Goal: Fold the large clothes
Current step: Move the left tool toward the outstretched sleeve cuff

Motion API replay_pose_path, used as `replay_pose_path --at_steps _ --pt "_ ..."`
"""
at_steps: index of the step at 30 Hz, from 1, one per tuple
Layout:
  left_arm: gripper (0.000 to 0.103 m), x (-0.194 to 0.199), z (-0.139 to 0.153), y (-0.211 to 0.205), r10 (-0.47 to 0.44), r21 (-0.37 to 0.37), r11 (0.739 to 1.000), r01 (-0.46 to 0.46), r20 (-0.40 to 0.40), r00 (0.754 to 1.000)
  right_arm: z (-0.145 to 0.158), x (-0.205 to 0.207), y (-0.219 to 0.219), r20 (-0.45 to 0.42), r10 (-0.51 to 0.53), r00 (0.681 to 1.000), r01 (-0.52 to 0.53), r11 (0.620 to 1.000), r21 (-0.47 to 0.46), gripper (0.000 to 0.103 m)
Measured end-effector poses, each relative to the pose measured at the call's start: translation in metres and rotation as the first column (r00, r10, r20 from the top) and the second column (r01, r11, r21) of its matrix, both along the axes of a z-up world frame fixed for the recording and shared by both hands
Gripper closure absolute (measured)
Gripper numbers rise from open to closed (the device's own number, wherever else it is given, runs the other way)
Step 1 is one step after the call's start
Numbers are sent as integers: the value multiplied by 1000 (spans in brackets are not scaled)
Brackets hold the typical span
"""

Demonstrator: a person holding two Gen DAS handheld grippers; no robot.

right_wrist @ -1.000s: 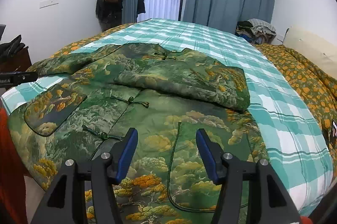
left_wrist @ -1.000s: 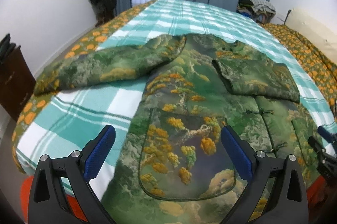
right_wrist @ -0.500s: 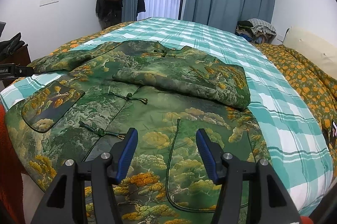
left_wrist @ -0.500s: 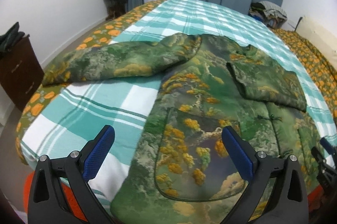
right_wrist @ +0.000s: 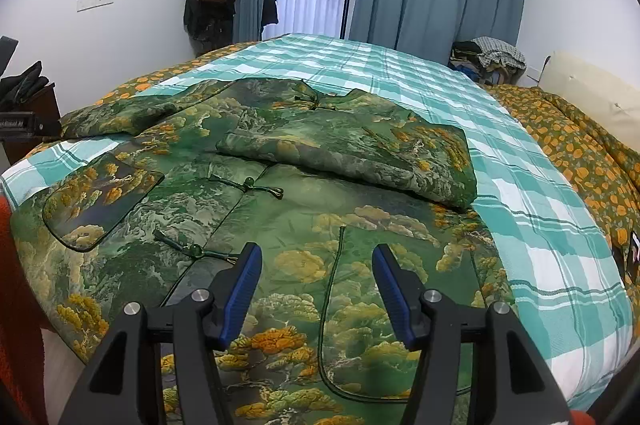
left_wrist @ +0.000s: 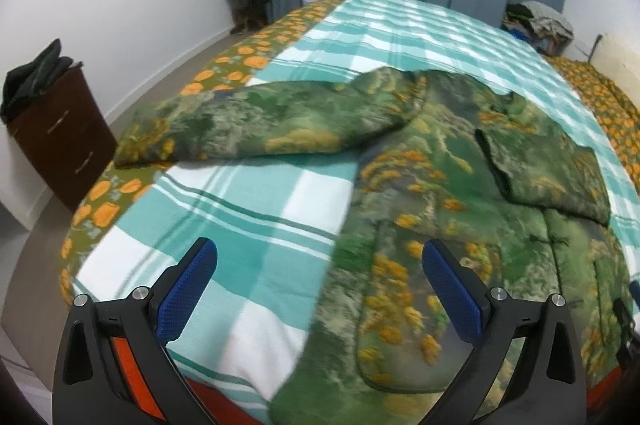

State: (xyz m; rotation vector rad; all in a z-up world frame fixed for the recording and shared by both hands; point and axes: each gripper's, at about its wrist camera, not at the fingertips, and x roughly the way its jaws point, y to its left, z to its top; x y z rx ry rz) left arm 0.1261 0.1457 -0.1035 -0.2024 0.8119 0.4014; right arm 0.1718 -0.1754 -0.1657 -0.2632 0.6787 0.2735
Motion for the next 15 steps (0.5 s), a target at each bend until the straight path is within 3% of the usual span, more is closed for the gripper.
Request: replay_pose_path --at_steps 15 --pt "1 0 -1 36 76 -11 997 -76 -16 997 -7 3 4 -31 3 1000 -3 1000 -6 44"
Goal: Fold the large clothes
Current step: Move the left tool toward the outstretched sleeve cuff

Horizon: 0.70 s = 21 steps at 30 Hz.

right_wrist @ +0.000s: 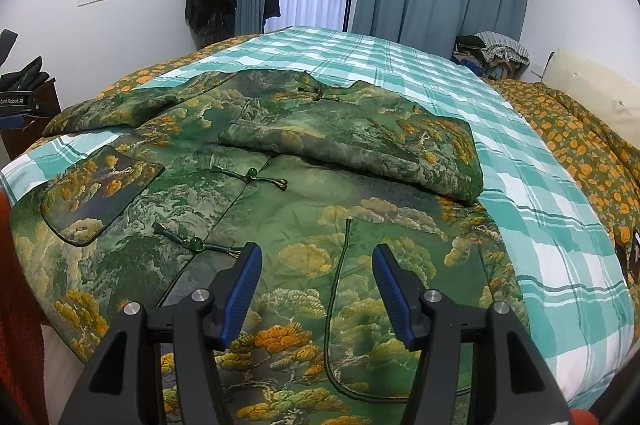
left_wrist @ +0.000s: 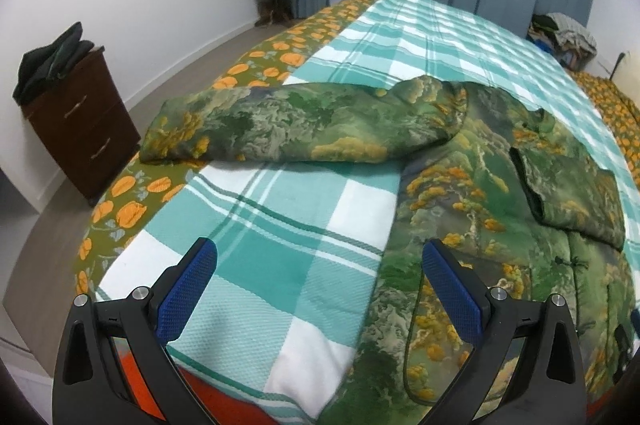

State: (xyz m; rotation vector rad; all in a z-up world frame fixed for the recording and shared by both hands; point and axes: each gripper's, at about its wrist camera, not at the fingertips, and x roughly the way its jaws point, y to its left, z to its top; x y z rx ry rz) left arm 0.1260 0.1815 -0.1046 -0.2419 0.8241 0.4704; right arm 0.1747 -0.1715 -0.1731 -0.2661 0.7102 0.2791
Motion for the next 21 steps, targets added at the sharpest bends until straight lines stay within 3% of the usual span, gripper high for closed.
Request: replay_pose_path --at_steps 21 --pt "1 5 -5 25 38 29 999 -37 -31 999 -4 4 0 -21 -8 1000 8 1000 5 44"
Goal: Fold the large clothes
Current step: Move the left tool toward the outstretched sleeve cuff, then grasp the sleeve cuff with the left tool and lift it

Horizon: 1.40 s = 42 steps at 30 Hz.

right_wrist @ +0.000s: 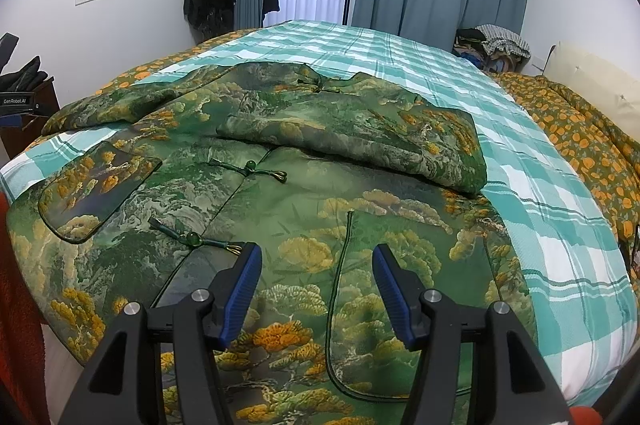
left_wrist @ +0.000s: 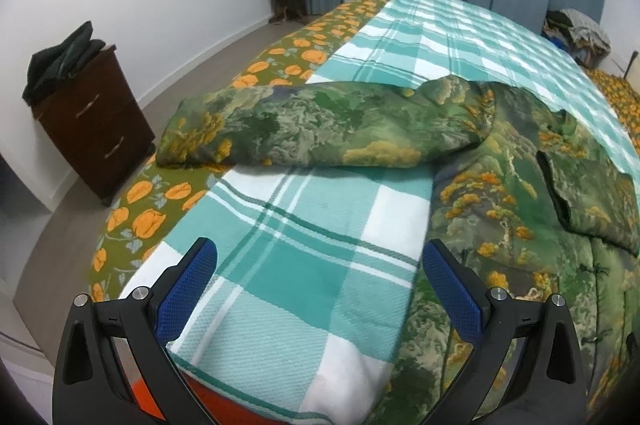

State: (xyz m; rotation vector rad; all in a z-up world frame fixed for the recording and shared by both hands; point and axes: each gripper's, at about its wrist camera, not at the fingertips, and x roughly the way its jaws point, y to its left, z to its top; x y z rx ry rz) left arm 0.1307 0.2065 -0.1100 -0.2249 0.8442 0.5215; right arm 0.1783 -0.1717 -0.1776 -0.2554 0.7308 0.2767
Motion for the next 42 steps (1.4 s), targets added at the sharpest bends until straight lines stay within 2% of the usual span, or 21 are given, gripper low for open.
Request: replay_pose_path --at_steps 19,24,27,29,30,32,37,39,42 --pt "1 3 -10 4 12 -1 1000 -12 -27 1000 -3 2 3 -8 0 1000 0 1000 1 44" --pt "1 4 -11 15 28 -15 999 -28 -37 999 -3 2 2 -7 0 1000 0 1000 1 44" --pt "1 1 -5 38 73 -57 996 -73 -7 997 0 1 0 -1 -3 1000 3 1000 9 44" --pt "1 -5 0 64 129 -134 983 -124 34 991 2 1 -2 9 -5 1000 5 1000 13 44" --pt "1 -10 2 83 168 -192 969 -154 59 984 2 1 -3 10 -6 1000 6 1000 13 44" --pt "1 -15 2 107 220 -254 948 -193 83 972 2 3 -4 4 -11 1000 11 1000 20 44" --pt "1 0 -20 163 324 -355 889 -290 38 945 -4 6 0 -18 -9 1000 10 1000 19 44" --pt "1 11 -35 177 355 -412 854 -318 15 935 -5 6 3 -20 -3 1000 3 1000 12 44" --pt "1 30 -59 197 419 -494 788 -367 -8 908 -9 5 9 -28 7 1000 -7 1000 -8 44"
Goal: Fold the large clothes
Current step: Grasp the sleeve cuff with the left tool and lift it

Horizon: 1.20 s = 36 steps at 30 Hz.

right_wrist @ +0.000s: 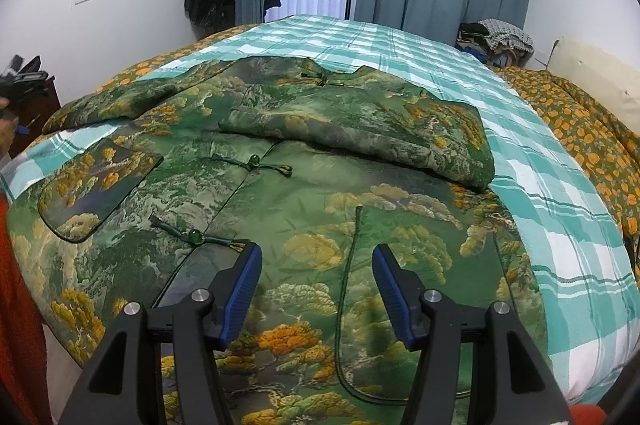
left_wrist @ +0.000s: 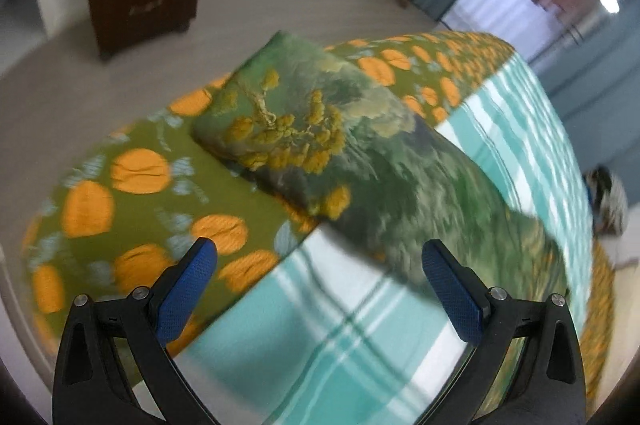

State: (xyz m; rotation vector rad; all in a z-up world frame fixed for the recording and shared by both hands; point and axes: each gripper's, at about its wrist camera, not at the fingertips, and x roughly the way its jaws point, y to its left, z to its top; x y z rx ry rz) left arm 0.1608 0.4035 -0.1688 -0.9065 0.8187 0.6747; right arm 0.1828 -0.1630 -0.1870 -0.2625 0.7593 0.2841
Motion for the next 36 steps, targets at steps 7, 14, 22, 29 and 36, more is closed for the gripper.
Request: replay_pose_path --at_steps 7,14,22,29,36 --pt "2 29 -18 23 141 9 990 -141 -59 988 -5 -5 5 -1 16 1000 -16 999 -44 44" --pt "77 45 -7 23 107 149 985 -84 -155 982 -10 4 -1 -36 3 999 -4 1000 -9 44" --pt "99 46 42 -7 24 343 939 38 -173 985 -8 4 -1 -31 19 999 -18 1000 20 44" --pt "100 64 130 -102 -197 604 761 239 -136 971 -2 4 -5 -20 18 1000 -17 999 48 44" --pt "100 78 187 -250 -504 751 493 439 -165 848 7 3 -12 9 5 1000 -5 997 73 44"
